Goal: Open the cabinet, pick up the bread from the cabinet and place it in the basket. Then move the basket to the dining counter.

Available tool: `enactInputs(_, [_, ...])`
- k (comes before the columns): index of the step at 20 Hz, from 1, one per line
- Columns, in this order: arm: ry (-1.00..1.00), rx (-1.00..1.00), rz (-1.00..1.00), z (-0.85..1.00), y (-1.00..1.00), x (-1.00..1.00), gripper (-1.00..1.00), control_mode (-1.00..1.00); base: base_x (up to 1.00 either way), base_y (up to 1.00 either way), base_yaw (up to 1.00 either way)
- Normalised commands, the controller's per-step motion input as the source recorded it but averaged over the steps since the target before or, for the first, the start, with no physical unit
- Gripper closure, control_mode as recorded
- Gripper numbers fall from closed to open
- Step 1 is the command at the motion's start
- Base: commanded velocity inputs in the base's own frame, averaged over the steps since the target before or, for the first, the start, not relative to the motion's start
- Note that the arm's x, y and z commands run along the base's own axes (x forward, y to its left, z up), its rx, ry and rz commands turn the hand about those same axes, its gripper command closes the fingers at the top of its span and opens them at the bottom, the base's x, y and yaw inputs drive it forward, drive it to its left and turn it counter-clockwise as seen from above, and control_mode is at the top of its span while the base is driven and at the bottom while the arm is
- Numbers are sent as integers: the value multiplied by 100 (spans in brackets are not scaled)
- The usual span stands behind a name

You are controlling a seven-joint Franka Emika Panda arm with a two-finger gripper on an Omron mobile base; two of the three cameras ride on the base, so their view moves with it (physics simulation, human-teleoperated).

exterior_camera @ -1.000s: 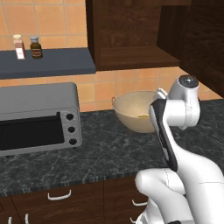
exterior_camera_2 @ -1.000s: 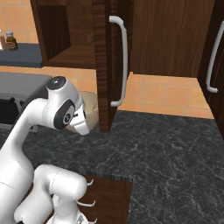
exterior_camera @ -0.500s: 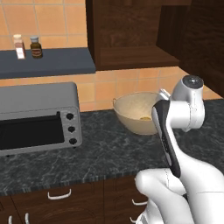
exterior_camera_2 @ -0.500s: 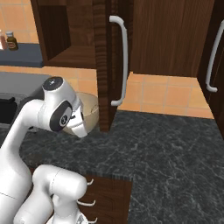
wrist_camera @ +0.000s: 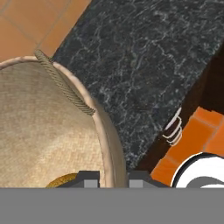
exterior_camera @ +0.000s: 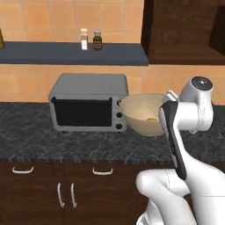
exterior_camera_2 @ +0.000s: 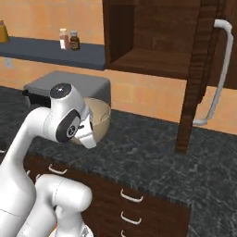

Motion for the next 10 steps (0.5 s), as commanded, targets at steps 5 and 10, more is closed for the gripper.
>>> enactInputs(5, [0,0,0,0,0,0,100,100,-12,74,86])
enactInputs(10, [0,0,0,0,0,0,100,100,-5,69,87])
